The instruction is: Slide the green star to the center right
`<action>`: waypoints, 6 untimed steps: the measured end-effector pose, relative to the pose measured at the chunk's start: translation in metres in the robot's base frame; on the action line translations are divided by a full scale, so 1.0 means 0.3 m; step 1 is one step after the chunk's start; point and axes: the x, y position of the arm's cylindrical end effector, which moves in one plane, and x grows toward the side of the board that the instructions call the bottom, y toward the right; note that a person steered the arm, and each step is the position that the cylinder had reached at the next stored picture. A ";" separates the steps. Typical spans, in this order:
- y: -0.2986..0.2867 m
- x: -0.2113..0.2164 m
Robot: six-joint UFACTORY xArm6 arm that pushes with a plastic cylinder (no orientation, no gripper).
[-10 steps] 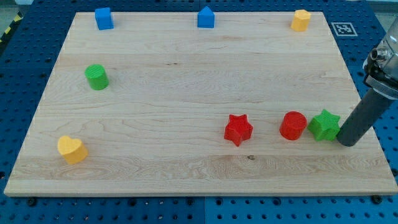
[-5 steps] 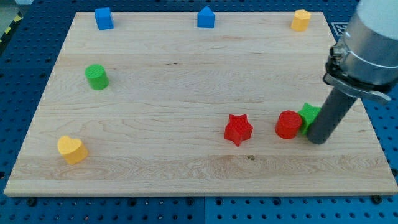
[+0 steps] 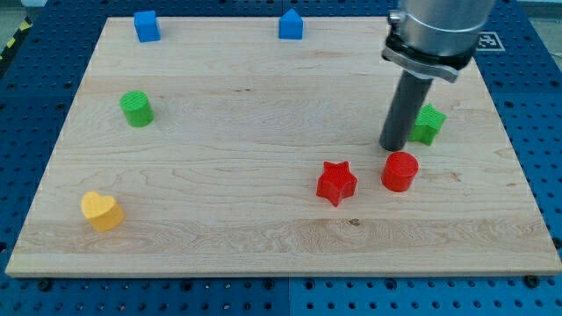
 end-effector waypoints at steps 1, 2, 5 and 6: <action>0.006 -0.029; 0.089 -0.037; 0.279 -0.040; 0.279 -0.040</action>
